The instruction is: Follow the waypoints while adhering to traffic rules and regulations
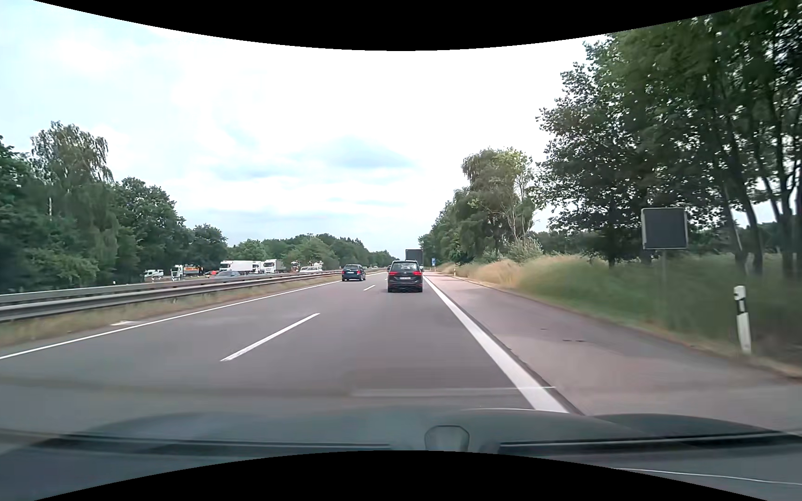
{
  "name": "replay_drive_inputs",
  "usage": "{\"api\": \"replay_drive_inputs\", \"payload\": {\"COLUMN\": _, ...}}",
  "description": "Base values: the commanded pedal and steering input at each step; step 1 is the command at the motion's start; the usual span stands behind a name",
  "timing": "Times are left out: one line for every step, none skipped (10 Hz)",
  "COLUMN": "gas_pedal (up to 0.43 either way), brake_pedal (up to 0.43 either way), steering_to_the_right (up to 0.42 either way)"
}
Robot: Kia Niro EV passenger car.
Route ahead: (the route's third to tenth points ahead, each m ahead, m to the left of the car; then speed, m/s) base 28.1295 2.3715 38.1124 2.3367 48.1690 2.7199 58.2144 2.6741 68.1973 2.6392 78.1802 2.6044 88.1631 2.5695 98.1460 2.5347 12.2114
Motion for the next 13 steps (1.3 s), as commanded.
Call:
{"api": "replay_drive_inputs", "payload": {"gas_pedal": 0.138, "brake_pedal": 0.000, "steering_to_the_right": -0.003}}
{"api": "replay_drive_inputs", "payload": {"gas_pedal": 0.138, "brake_pedal": 0.000, "steering_to_the_right": -0.003}}
{"api": "replay_drive_inputs", "payload": {"gas_pedal": 0.138, "brake_pedal": 0.000, "steering_to_the_right": -0.003}}
{"api": "replay_drive_inputs", "payload": {"gas_pedal": 0.138, "brake_pedal": 0.000, "steering_to_the_right": -0.003}}
{"api": "replay_drive_inputs", "payload": {"gas_pedal": 0.138, "brake_pedal": 0.000, "steering_to_the_right": -0.003}}
{"api": "replay_drive_inputs", "payload": {"gas_pedal": 0.138, "brake_pedal": 0.000, "steering_to_the_right": -0.003}}
{"api": "replay_drive_inputs", "payload": {"gas_pedal": 0.138, "brake_pedal": 0.000, "steering_to_the_right": -0.003}}
{"api": "replay_drive_inputs", "payload": {"gas_pedal": 0.138, "brake_pedal": 0.000, "steering_to_the_right": -0.003}}
{"api": "replay_drive_inputs", "payload": {"gas_pedal": 0.138, "brake_pedal": 0.000, "steering_to_the_right": -0.003}}
{"api": "replay_drive_inputs", "payload": {"gas_pedal": 0.138, "brake_pedal": 0.000, "steering_to_the_right": -0.003}}
{"api": "replay_drive_inputs", "payload": {"gas_pedal": 0.138, "brake_pedal": 0.000, "steering_to_the_right": -0.003}}
{"api": "replay_drive_inputs", "payload": {"gas_pedal": 0.138, "brake_pedal": 0.000, "steering_to_the_right": -0.003}}
{"api": "replay_drive_inputs", "payload": {"gas_pedal": 0.138, "brake_pedal": 0.000, "steering_to_the_right": -0.003}}
